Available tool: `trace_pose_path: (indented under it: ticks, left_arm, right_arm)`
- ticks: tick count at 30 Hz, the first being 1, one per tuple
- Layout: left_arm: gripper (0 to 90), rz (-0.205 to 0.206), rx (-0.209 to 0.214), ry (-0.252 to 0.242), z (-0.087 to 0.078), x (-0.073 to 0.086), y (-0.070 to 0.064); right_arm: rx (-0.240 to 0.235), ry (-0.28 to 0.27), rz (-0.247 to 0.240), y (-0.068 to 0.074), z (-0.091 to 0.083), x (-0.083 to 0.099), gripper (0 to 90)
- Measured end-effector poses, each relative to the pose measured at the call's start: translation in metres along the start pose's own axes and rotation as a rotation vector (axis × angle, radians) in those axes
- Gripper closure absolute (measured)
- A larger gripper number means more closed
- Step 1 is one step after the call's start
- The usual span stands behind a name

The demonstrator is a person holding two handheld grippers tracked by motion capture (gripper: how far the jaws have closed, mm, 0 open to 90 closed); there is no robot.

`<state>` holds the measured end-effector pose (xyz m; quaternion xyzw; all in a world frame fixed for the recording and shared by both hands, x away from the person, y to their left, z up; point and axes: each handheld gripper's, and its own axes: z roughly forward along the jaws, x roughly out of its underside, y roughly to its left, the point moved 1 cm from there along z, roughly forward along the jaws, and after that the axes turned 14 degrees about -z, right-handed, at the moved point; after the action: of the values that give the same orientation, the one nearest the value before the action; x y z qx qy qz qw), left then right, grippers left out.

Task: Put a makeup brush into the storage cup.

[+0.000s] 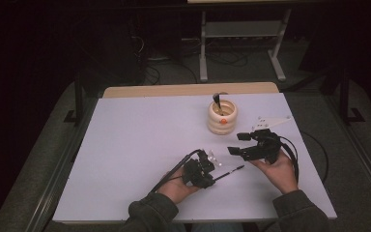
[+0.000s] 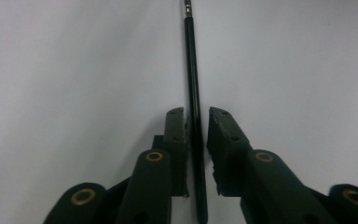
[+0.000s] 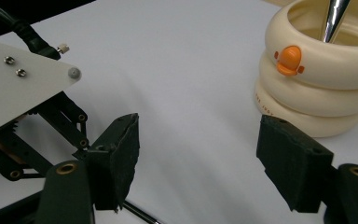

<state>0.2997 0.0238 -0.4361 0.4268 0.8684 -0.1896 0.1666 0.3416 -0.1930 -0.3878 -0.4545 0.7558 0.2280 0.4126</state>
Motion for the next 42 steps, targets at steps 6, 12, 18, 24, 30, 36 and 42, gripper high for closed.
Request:
trace_pose_path:
  ticks: [6, 12, 18, 24, 30, 36, 42]
  left_arm:
    - [84.4, 0.006, -0.059, 0.002, 0.002, -0.001, -0.006]
    - [85.7, -0.002, -0.064, 0.003, 0.002, -0.002, -0.006]
    - [85.9, -0.023, -0.043, -0.015, 0.001, 0.001, -0.003]
    - [85.9, -0.048, -0.008, -0.028, 0.0, 0.002, 0.002]
    - [86.0, -0.046, -0.008, -0.032, 0.0, 0.003, 0.002]
    - [86.1, -0.046, -0.009, -0.021, -0.002, 0.003, 0.005]
    - [86.1, -0.052, -0.013, -0.025, -0.003, 0.004, 0.007]
  right_arm:
    - [-0.005, 0.013, -0.009, 0.001, 0.002, 0.0, 28.7]
    - [-0.006, 0.029, -0.01, 0.002, 0.005, 0.001, 28.9]
    - [-0.028, 0.03, -0.006, 0.003, 0.007, 0.001, 30.2]
    - [-0.034, 0.037, -0.007, 0.004, 0.007, 0.001, 30.3]
    - [-0.041, 0.031, -0.003, 0.003, 0.008, 0.002, 30.6]
    - [-0.042, 0.034, -0.01, 0.005, 0.008, 0.001, 31.5]
    - [-0.049, 0.043, -0.008, 0.005, 0.009, 0.001, 31.5]
